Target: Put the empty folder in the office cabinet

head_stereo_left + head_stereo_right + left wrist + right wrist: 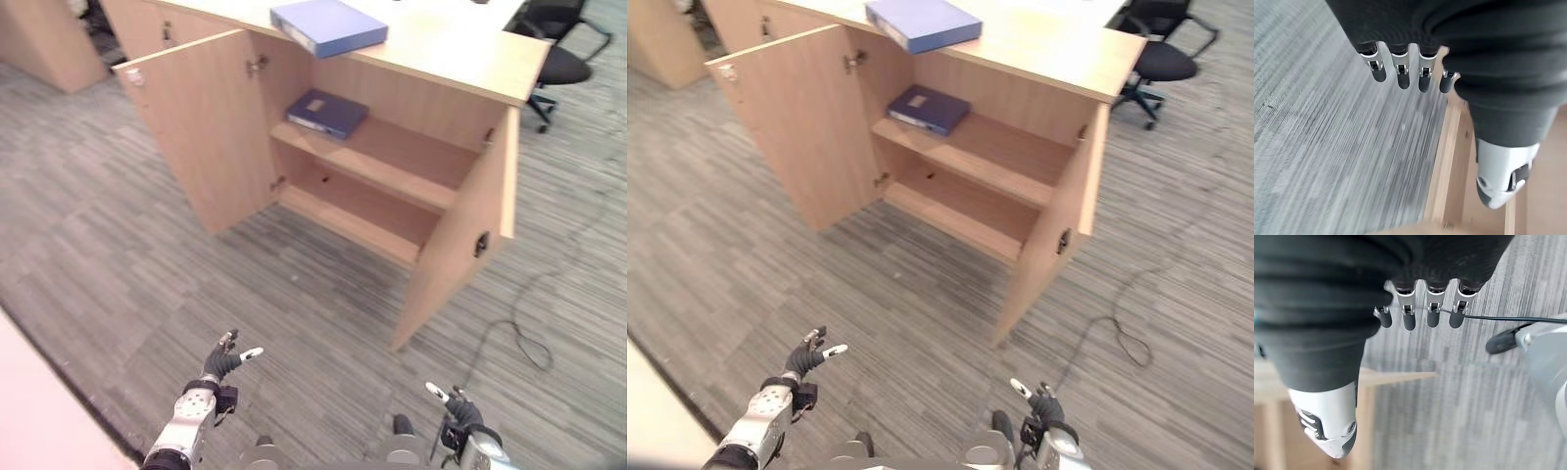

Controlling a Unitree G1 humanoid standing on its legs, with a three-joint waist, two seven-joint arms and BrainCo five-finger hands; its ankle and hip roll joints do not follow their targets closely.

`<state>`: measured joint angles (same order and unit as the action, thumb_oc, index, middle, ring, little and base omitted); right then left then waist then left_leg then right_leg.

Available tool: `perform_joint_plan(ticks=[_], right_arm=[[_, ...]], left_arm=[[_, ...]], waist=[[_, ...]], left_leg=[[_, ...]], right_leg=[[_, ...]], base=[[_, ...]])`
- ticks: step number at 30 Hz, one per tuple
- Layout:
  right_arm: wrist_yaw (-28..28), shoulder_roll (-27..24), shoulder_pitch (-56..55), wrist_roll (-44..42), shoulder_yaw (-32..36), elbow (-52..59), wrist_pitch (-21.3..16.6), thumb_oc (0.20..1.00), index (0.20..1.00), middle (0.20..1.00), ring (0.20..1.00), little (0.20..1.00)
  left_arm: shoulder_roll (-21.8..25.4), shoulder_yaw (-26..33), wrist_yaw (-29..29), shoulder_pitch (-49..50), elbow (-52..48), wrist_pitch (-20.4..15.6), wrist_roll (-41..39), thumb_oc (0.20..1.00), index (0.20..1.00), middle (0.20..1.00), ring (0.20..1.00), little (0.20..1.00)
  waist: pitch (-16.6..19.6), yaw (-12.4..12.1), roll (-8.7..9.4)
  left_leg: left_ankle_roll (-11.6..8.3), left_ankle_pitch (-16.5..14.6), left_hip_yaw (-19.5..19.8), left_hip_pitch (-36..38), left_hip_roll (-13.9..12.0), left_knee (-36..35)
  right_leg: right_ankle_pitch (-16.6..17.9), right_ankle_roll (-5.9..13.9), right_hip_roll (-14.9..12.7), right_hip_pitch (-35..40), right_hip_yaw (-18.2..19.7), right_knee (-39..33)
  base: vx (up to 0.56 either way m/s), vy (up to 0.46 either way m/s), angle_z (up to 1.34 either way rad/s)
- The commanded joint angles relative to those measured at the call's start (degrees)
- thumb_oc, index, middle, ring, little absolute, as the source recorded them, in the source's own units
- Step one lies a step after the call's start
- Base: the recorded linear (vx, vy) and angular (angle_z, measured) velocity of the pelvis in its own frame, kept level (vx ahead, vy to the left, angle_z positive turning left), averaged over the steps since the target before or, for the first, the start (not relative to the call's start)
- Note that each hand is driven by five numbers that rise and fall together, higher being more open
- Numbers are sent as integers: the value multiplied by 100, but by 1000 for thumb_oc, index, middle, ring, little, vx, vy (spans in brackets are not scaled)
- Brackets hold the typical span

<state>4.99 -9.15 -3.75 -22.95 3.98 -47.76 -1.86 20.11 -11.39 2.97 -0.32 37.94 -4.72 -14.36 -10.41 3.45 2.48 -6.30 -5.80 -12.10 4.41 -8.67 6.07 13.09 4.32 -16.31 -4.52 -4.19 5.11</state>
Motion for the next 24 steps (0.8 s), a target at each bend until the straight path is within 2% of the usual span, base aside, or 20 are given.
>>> perform_joint_plan(ticks=[1, 2, 3, 4, 5, 7, 8, 9, 10, 11, 12, 14, 16, 17, 18, 19, 20, 22, 24], right_arm=[[16, -188, -26, -159, 60, 351, -105, 1000, 1000, 1000, 1000, 1000], [3, -189, -52, -122, 35, 338, -106, 1000, 1000, 1000, 1000, 1000], [-24, -197, -68, -39, -20, 311, -74, 1000, 1000, 1000, 1000, 1000], [-80, -217, -84, 41, -111, 191, -51, 1000, 1000, 1000, 1000, 1000], [-81, -220, -82, 40, -112, 190, -52, 1000, 1000, 1000, 1000, 1000], [-45, -247, -48, 21, -113, 87, -46, 1000, 1000, 1000, 1000, 1000], [-45, -248, -48, 21, -113, 87, -46, 1000, 1000, 1000, 1000, 1000], [-2, -282, -26, -27, -65, 15, -36, 1000, 1000, 1000, 1000, 1000], [-5, -305, -27, -47, -67, -21, -28, 1000, 1000, 1000, 1000, 1000], [5, -366, -29, -127, -25, -100, -31, 1000, 1000, 1000, 1000, 1000], [3, -379, -43, -144, -16, -143, -25, 1000, 1000, 1000, 1000, 1000], [-6, -408, -70, -142, -9, -174, -29, 1000, 1000, 1000, 1000, 1000], [-14, -485, -81, -137, 10, -275, -32, 1000, 1000, 1000, 1000, 1000], [-30, -561, -99, -121, -13, -313, -21, 1000, 1000, 1000, 1000, 1000], [-30, -561, -99, -122, -13, -313, -21, 1000, 1000, 1000, 1000, 1000], [-16, -657, -31, -140, -44, -425, -35, 1000, 1000, 1000, 1000, 1000], [-4, -679, 22, -140, -55, -489, -37, 1000, 1000, 1000, 1000, 1000], [-30, -679, 53, -113, -93, -511, -21, 1000, 1000, 1000, 1000, 1000], [-90, -716, 27, -17, -185, -450, -12, 1000, 1000, 1000, 1000, 1000]], left_arm=[[70, 196, -20, 380, -585, -97, 176, 1000, 1000, 1000, 1000, 1000], [76, 211, -49, 438, -630, -80, 188, 1000, 1000, 1000, 1000, 1000], [47, 256, -95, 535, -674, -42, 184, 1000, 1000, 1000, 1000, 1000], [-57, 399, -131, 671, -614, 17, 131, 1000, 1000, 1000, 1000, 1000], [-60, 400, -131, 671, -613, 17, 131, 1000, 1000, 1000, 1000, 1000], [-146, 450, -144, 736, -619, 33, 39, 1000, 1000, 1000, 1000, 1000], [-147, 450, -144, 736, -620, 34, 39, 1000, 1000, 1000, 1000, 1000], [-202, 454, -177, 790, -646, 60, 1, 1000, 1000, 1000, 1000, 1000], [-215, 434, -210, 802, -650, 58, 15, 1000, 1000, 1000, 1000, 1000], [-266, 415, -199, 792, -653, 37, -2, 1000, 1000, 1000, 1000, 1000], [-281, 418, -208, 787, -656, 19, -10, 1000, 1000, 1000, 1000, 1000], [-299, 417, -221, 805, -676, 2, -30, 1000, 1000, 1000, 1000, 1000], [-328, 401, -233, 793, -738, -13, -149, 1000, 1000, 1000, 1000, 1000], [-310, 405, -246, 790, -841, -18, -183, 1000, 1000, 1000, 1000, 1000], [-308, 406, -246, 793, -845, -16, -184, 1000, 1000, 1000, 1000, 1000], [-321, 415, -209, 720, -850, -53, -265, 1000, 1000, 1000, 1000, 1000], [-337, 412, -177, 670, -809, -65, -294, 1000, 1000, 1000, 1000, 1000], [-360, 426, -139, 659, -776, -87, -335, 1000, 1000, 1000, 1000, 1000], [-338, 476, -94, 687, -784, -82, -363, 1000, 1000, 1000, 1000, 1000]], waist=[[59, -240, -394], [37, -288, -389], [-2, -328, -392], [-95, -299, -463], [-97, -308, -466], [-183, -282, -502], [-185, -281, -503], [-236, -245, -506], [-245, -243, -479], [-254, -189, -460], [-203, -175, -505], [-182, -175, -529], [-166, -146, -550], [-188, -131, -547], [-188, -130, -558], [-313, -234, -543], [-334, -270, -557], [-340, -323, -492], [-234, -398, -416]], left_leg=[[-240, 578, 253, 118, -384, -1107], [-149, 548, 120, 150, -273, -1107], [-43, 462, 3, 228, -163, -1095], [181, 367, -237, 450, 29, -1083], [179, 361, -249, 455, 26, -1082], [260, 259, -370, 657, 163, -1074], [260, 259, -370, 660, 162, -1074], [266, 42, -396, 872, 256, -1051], [248, 37, -407, 895, 270, -1037], [242, 123, -545, 812, 280, -893], [215, -15, -487, 840, 244, -846], [197, -104, -542, 803, 201, -667], [97, -206, -573, 592, 69, -116], [-91, -231, -551, 219, -189, 816], [-111, -253, -540, 186, -223, 879], [-346, 319, -276, -218, -233, 1586], [-449, 466, -25, -327, -225, 1635], [-514, 512, 273, -402, -375, 1335], [-496, 541, 487, -301, -734, 509]], right_leg=[[-246, 1068, -1142, 356, -1566, 941], [-259, 1068, -1228, 421, -2090, 1100], [-412, 1019, -1165, 445, -2448, 1356], [-821, 909, -528, 114, -2678, 1800], [-827, 907, -526, 107, -2665, 1809], [-881, 810, -327, -3, -2993, 1730], [-881, 810, -326, 1, -2994, 1728], [-988, 824, -350, 7, -3029, 1477], [-1050, 756, -274, 145, -2938, 1159], [-935, 608, -162, 132, -2712, 895], [-1104, 677, -91, 221, -2577, 783], [-1175, 625, -60, 318, -2604, 680], [-1358, 510, 35, 528, -2578, 432], [-1511, 327, 215, 745, -2437, 130], [-1514, 310, 242, 749, -2443, 116], [-1498, 85, 337, 911, -2441, -113], [-1511, 70, 398, 1015, -2422, -224], [-1501, 156, 348, 1124, -2330, -340], [-1484, 316, 155, 1110, -2237, -318]], base=[[-87, 440, -89], [-71, 442, -127], [-52, 586, -188], [-29, 440, -132], [7, 388, -112], [31, 125, -77], [106, 72, -80], [67, 3, -44], [10, -47, -30], [10, -85, -14], [36, -61, -18], [59, -51, -17], [0, -117, -11], [-9, -121, -12], [-97, -115, -17], [-80, -27, -37], [-45, 24, -62], [107, 169, -46], [167, 303, -13]])
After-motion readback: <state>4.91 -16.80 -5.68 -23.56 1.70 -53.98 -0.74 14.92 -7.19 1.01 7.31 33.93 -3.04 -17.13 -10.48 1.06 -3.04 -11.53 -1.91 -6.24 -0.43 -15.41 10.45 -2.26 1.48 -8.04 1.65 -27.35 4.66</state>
